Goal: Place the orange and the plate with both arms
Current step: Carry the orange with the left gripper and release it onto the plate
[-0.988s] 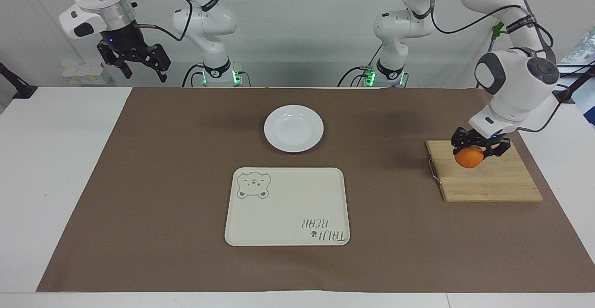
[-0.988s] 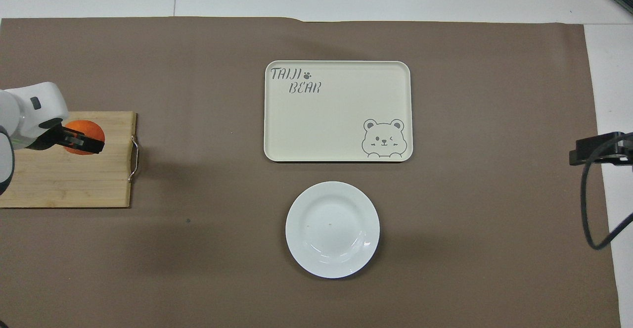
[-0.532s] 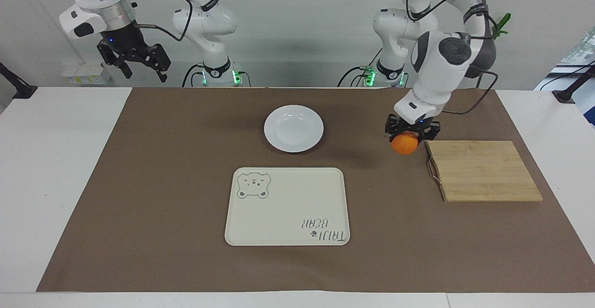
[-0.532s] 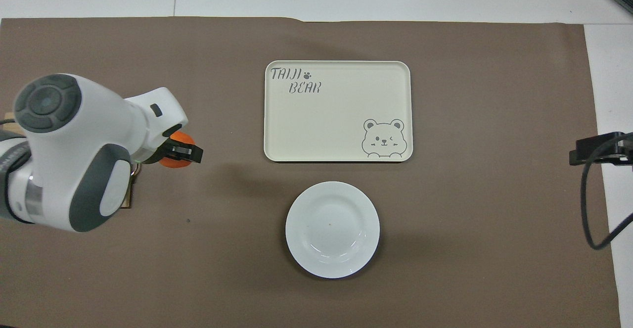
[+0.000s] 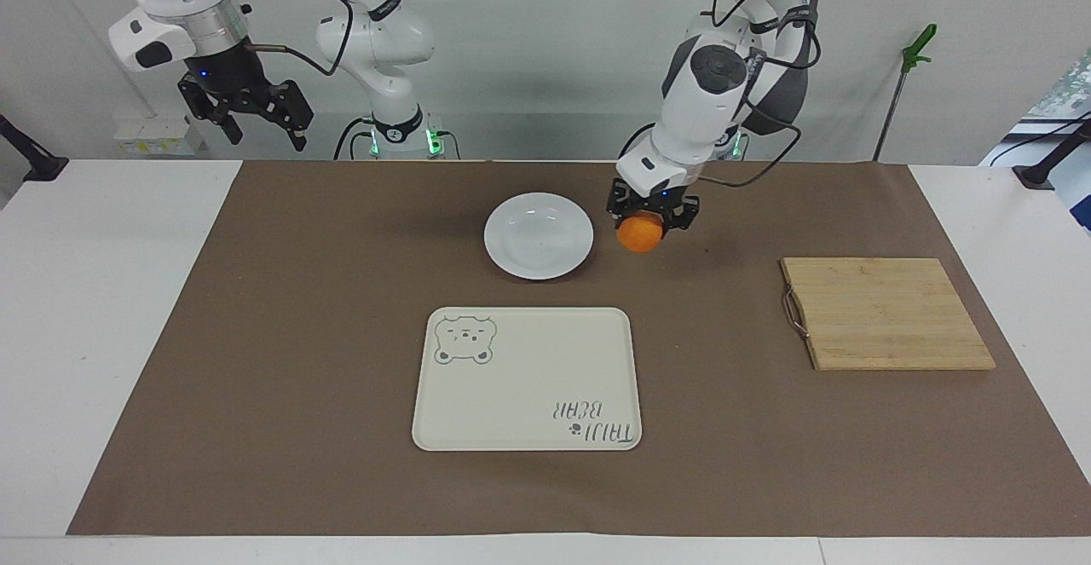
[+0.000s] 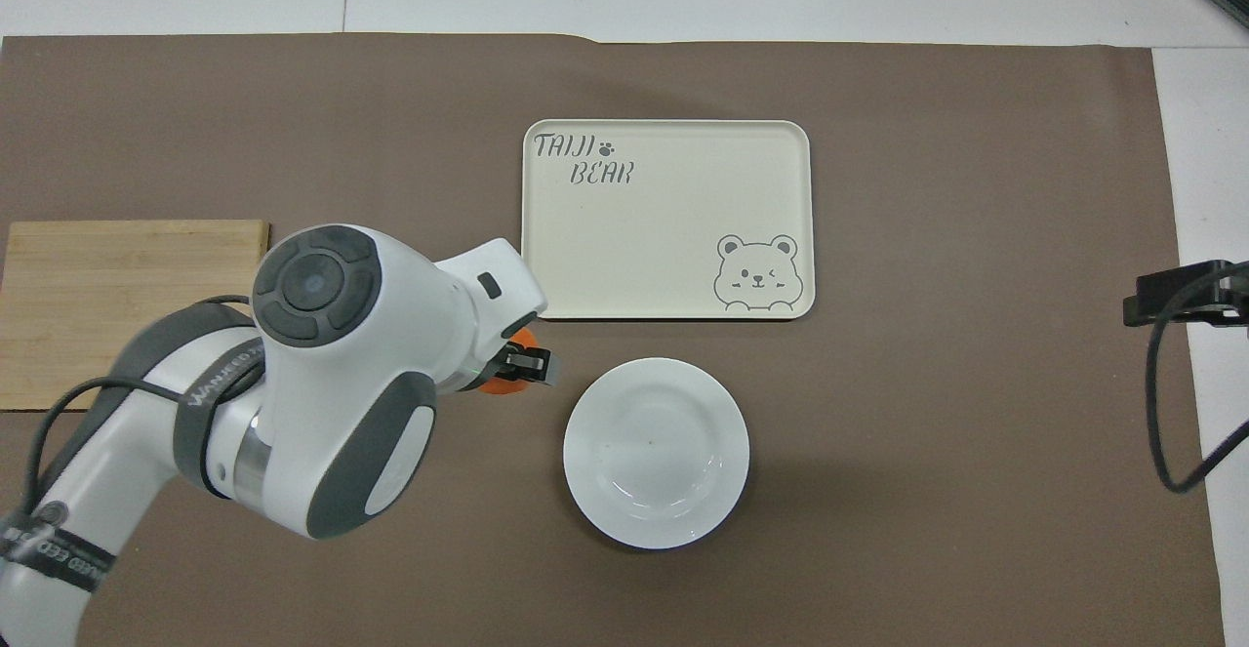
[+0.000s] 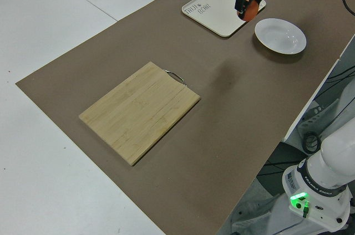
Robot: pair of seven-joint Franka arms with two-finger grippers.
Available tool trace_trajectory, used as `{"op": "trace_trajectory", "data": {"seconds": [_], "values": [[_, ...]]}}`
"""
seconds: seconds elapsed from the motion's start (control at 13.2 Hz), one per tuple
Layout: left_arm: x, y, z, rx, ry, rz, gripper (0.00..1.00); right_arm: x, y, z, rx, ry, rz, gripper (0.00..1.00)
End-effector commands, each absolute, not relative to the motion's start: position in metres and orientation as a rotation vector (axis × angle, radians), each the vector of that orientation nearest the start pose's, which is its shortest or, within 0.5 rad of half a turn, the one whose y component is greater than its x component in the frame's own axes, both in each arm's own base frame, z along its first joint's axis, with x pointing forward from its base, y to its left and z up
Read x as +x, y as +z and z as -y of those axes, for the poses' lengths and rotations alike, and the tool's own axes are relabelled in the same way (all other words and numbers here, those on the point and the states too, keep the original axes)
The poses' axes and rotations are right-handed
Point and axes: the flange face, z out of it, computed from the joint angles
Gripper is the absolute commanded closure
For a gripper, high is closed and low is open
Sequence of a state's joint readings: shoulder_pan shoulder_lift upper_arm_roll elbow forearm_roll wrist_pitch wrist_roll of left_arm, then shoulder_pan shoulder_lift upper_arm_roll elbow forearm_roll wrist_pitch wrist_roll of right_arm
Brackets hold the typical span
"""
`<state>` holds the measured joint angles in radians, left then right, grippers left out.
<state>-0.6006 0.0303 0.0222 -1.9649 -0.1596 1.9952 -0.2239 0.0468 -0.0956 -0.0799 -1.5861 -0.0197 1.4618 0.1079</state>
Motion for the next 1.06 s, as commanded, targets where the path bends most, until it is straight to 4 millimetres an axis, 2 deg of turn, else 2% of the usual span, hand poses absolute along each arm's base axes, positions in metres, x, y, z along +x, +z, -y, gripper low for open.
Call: {"op": "trace_trajectory", "data": {"seconds": [0.0, 0.08, 0.23, 0.3, 0.46, 0.61, 0.68, 0.76, 0.91, 0.99], "values": [[0.433, 0.441, 0.351, -3.236, 0.119, -0.514, 1.00, 0.512, 0.660, 0.023, -3.131, 0.030, -0.207, 0.00], [0.426, 0.432, 0.359, -3.250, 0.119, -0.525, 1.00, 0.512, 0.660, 0.023, -3.131, 0.030, -0.207, 0.00], [0.400, 0.407, 0.397, -3.295, 0.082, -0.545, 1.00, 0.512, 0.660, 0.023, -3.131, 0.030, -0.207, 0.00], [0.392, 0.394, 0.407, -3.294, 0.082, -0.527, 1.00, 0.512, 0.659, 0.023, -3.130, 0.032, -0.206, 0.00], [0.374, 0.365, 0.436, -3.274, 0.075, -0.595, 1.00, 0.512, 0.659, 0.023, -3.131, 0.032, -0.207, 0.00], [0.365, 0.333, 0.459, -3.274, 0.005, -0.646, 1.00, 0.512, 0.660, 0.023, -3.131, 0.030, -0.207, 0.00], [0.362, 0.325, 0.464, -3.274, -0.002, -0.644, 0.95, 0.512, 0.660, 0.023, -3.131, 0.030, -0.207, 0.00], [0.361, 0.324, 0.463, -3.269, 0.011, -0.644, 0.75, 0.512, 0.660, 0.023, -3.130, 0.030, -0.206, 0.00], [0.361, 0.324, 0.459, -3.248, 0.059, -0.660, 0.16, 0.512, 0.660, 0.023, -3.131, 0.030, -0.207, 0.00], [0.362, 0.327, 0.458, -3.250, 0.057, -0.662, 0.00, 0.512, 0.659, 0.023, -3.131, 0.032, -0.204, 0.00]]}}
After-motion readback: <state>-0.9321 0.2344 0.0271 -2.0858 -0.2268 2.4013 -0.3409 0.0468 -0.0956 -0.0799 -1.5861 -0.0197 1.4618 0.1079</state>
